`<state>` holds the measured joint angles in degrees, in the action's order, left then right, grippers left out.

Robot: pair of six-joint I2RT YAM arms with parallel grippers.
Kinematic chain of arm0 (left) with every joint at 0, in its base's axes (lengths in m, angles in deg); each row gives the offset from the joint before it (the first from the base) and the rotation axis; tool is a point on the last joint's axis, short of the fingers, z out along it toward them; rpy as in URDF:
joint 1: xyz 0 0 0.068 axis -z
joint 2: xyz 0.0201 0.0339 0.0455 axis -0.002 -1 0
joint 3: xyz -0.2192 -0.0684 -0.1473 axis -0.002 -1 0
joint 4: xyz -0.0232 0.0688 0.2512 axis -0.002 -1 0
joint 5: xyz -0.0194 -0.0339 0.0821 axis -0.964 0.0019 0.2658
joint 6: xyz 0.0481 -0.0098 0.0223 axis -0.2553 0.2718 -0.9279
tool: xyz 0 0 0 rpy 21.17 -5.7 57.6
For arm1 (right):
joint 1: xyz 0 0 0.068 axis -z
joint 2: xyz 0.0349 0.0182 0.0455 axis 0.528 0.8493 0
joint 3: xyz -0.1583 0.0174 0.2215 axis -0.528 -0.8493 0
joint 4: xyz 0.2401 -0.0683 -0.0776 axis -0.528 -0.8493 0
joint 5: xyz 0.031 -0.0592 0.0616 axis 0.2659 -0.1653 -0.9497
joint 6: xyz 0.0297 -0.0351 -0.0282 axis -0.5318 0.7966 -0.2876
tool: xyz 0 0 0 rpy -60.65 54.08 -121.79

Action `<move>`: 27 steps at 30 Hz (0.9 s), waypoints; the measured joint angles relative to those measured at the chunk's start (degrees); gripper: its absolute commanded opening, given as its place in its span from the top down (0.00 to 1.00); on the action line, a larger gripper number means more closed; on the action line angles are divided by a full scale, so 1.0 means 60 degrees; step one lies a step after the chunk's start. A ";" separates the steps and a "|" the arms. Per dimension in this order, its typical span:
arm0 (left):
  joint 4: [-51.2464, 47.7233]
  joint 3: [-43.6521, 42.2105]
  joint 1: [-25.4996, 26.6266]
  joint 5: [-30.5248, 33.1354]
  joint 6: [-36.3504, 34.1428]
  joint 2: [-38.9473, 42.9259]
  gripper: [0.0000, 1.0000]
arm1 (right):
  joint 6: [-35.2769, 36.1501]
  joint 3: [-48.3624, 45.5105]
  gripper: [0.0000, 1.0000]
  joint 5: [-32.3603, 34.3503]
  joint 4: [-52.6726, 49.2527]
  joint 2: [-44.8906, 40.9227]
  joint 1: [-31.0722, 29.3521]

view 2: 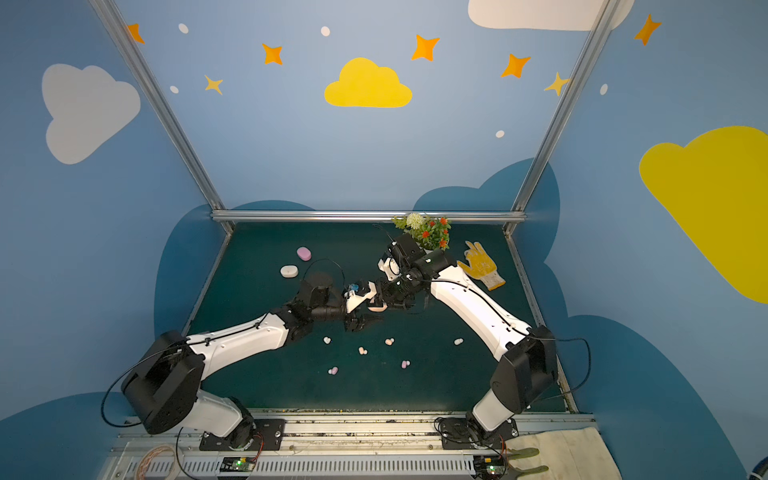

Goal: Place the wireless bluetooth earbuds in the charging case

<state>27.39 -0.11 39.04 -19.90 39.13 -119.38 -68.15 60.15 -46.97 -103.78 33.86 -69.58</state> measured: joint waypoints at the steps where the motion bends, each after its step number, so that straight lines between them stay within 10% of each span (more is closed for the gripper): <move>1: 0.0011 0.0000 0.0000 0.0011 0.0004 -0.0007 0.43 | -0.0011 0.0000 0.58 0.0000 0.0004 0.0000 0.0004; 22: 0.0113 0.0025 0.0000 0.0131 0.0000 -0.0087 0.63 | -0.0208 -0.0036 0.57 -0.0117 -0.0073 -0.0018 0.0022; 27: 0.0080 0.0044 0.0000 0.0120 0.0004 -0.0098 0.55 | -0.0262 -0.0095 0.60 -0.0131 -0.0040 -0.0051 0.0040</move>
<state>27.87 0.15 39.04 -19.18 39.15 -119.97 -69.73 59.58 -47.76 -104.02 33.55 -69.34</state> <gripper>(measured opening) 0.414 0.580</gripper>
